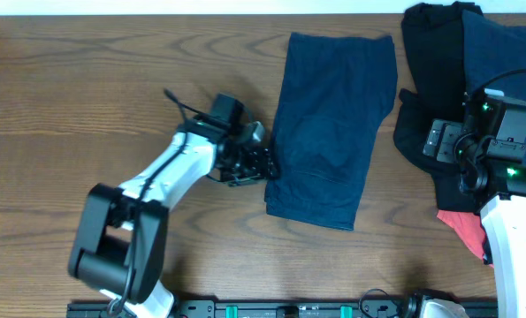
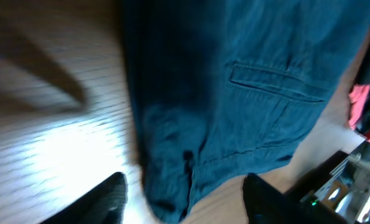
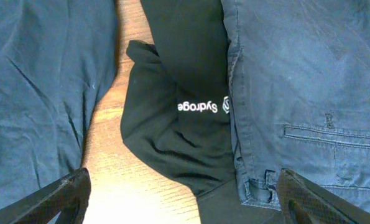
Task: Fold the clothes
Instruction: 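Reach the left gripper to the shorts' left edge and grasp it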
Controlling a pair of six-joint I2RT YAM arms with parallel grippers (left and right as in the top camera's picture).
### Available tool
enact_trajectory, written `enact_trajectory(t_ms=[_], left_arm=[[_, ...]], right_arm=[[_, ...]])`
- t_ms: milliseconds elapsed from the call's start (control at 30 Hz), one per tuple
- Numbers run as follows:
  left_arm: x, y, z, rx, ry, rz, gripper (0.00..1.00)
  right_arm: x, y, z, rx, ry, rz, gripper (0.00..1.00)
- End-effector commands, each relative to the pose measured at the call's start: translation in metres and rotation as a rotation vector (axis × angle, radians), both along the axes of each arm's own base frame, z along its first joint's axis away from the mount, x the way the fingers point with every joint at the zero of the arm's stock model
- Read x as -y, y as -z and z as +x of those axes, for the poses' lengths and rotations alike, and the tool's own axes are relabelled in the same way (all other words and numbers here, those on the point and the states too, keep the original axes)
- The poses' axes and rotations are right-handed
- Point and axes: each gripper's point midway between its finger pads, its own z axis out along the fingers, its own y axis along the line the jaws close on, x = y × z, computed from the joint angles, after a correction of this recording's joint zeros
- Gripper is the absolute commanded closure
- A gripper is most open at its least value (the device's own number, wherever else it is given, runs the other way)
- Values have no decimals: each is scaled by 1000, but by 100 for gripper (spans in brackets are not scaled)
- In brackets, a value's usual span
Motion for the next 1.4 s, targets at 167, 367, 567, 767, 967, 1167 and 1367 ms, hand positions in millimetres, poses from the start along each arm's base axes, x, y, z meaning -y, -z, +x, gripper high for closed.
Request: enact_trajectory(t_ms=[167, 367, 567, 767, 967, 1167, 1367], left_arm=[[27, 6, -13, -13, 47, -14, 54], [19, 13, -10, 8, 38, 53, 51], [7, 20, -9, -6, -18, 133, 50], [11, 21, -14, -41, -51, 140, 56], [39, 16, -24, -18, 22, 78, 94], [113, -55, -27, 94, 194, -320, 94], [164, -149, -32, 467, 380, -501, 94]], right_arm=[[3, -8, 0, 17, 15, -6, 9], [3, -7, 0, 16, 15, -6, 9], [3, -7, 0, 17, 15, -6, 9], [3, -8, 1, 18, 15, -6, 11], [3, -7, 0, 14, 14, -5, 24], [-21, -7, 4, 31, -80, 99, 19], [-36, -5, 3, 26, -133, 163, 22]])
